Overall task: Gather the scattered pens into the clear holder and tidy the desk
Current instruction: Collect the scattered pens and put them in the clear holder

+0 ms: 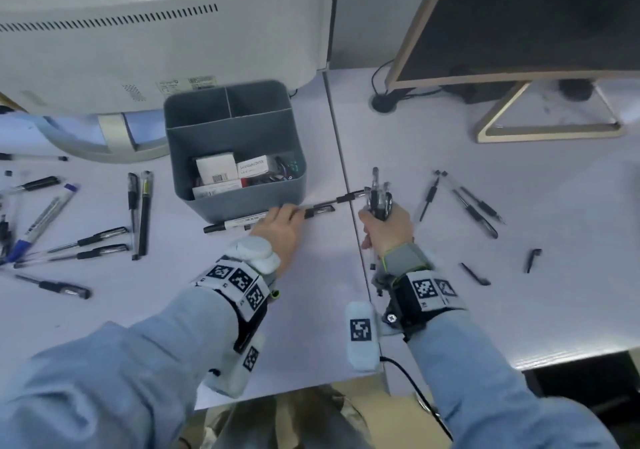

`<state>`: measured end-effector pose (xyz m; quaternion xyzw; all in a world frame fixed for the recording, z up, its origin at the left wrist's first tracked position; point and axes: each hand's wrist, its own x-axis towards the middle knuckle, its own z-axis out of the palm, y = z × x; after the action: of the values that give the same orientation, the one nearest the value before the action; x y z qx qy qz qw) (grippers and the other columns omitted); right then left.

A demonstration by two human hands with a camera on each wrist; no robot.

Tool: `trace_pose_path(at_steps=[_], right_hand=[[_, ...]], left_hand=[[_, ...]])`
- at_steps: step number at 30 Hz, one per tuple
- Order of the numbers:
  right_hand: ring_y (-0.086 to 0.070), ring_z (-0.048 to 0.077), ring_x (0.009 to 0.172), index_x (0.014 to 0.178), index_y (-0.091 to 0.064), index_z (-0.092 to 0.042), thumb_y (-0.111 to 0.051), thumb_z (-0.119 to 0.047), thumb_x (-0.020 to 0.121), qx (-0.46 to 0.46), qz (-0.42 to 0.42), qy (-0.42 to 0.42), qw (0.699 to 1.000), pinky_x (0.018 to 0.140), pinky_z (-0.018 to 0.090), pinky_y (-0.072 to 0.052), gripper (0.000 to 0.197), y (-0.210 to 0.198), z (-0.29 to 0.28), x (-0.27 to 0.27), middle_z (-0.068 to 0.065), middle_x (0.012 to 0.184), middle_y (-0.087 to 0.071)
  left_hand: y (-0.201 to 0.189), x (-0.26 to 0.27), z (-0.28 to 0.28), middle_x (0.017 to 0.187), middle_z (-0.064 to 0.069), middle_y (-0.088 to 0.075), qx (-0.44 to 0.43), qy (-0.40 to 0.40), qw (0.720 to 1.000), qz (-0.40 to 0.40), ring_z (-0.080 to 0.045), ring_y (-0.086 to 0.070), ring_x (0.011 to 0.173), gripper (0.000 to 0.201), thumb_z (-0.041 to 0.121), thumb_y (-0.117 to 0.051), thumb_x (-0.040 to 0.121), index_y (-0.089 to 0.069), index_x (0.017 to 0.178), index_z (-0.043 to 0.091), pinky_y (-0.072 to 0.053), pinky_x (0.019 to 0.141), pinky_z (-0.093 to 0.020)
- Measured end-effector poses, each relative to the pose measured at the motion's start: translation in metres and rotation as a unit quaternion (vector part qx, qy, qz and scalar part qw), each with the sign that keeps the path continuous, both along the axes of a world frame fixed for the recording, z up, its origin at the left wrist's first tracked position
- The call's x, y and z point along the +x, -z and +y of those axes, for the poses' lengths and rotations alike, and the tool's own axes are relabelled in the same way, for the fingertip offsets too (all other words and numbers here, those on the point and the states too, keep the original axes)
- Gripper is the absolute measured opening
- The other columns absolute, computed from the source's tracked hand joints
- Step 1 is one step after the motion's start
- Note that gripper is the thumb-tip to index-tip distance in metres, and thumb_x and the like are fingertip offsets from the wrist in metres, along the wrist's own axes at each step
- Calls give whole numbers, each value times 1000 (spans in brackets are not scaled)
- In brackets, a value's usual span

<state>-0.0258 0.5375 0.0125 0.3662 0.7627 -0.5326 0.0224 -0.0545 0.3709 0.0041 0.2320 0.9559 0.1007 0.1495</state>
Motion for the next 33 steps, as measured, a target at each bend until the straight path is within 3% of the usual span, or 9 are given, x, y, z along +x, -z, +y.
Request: trace_pose_path(at_steps=[3,5,11,15,18,21,25,28,33], right_hand=[[-64,34,89,109,-57,-11,-53,-21,86,137,-22,-175,975,72,29,-46,25,1,-19,-21,14,98,-69],[-59,35,104,116,-55,-12,-53,-25,87,181,-59,-235,953,83,32,-45,32,4,-28,-29,15,113,-66],[-61,36,97,110,-50,-6,-51,-18,85,283,-122,-265,914,69,33,-41,28,10,-37,-27,19,108,-65],[-59,33,79,115,-38,-4,-55,-12,81,200,-27,-165,965,64,31,-39,38,3,-43,-8,16,90,-63],[-52,22,63,107,-51,-9,-58,-9,79,21,34,-137,990,60,26,-40,29,-11,-61,9,4,73,-57],[-47,6,44,79,-60,-15,-53,-2,80,-139,46,-125,981,45,14,-39,14,-20,-88,29,-2,55,-51],[-58,19,73,84,-63,-15,-59,-6,79,-213,54,-160,962,72,34,-49,11,-16,-103,44,5,76,-62],[-61,22,82,85,-65,-17,-70,-15,72,-201,32,-227,952,76,38,-51,14,-16,-100,52,10,87,-65],[-46,10,45,62,-60,-12,-59,-6,80,-153,9,-132,979,42,16,-38,19,-12,-98,63,0,52,-55]], left_hand=[[10,8,-16,78,-15,-68,-34,33,996,77,-30,-65,65,40,-2,-49,63,-66,98,5,-56,53,-28],[15,16,-23,63,-11,-65,-68,54,992,88,-27,-62,51,28,3,-53,54,-68,78,6,-51,43,-24],[10,38,-47,76,-17,-66,-52,-1,998,35,-36,-62,63,22,-3,-75,57,-65,74,5,-57,56,-37],[-14,41,-54,103,-15,-61,101,-130,986,-23,-36,-60,90,17,13,-49,89,-49,103,3,-44,75,-41],[-29,43,-57,90,-12,-61,287,-251,920,-86,-25,-63,72,4,12,-50,89,-46,90,11,-51,56,-30],[-34,46,-45,90,-11,-51,460,-352,783,-228,-17,-58,68,22,6,-49,90,-43,73,18,-55,47,-19],[-46,53,-42,76,-4,-54,532,-403,656,-352,-15,-55,57,22,6,-47,91,-42,72,15,-58,47,-24],[-48,58,-47,73,-6,-56,524,-391,639,-406,-18,-54,58,15,8,-49,91,-45,77,14,-58,51,-30],[-45,60,-40,83,-4,-57,483,-370,687,-398,-19,-57,74,8,9,-51,89,-50,85,16,-52,71,-34]])
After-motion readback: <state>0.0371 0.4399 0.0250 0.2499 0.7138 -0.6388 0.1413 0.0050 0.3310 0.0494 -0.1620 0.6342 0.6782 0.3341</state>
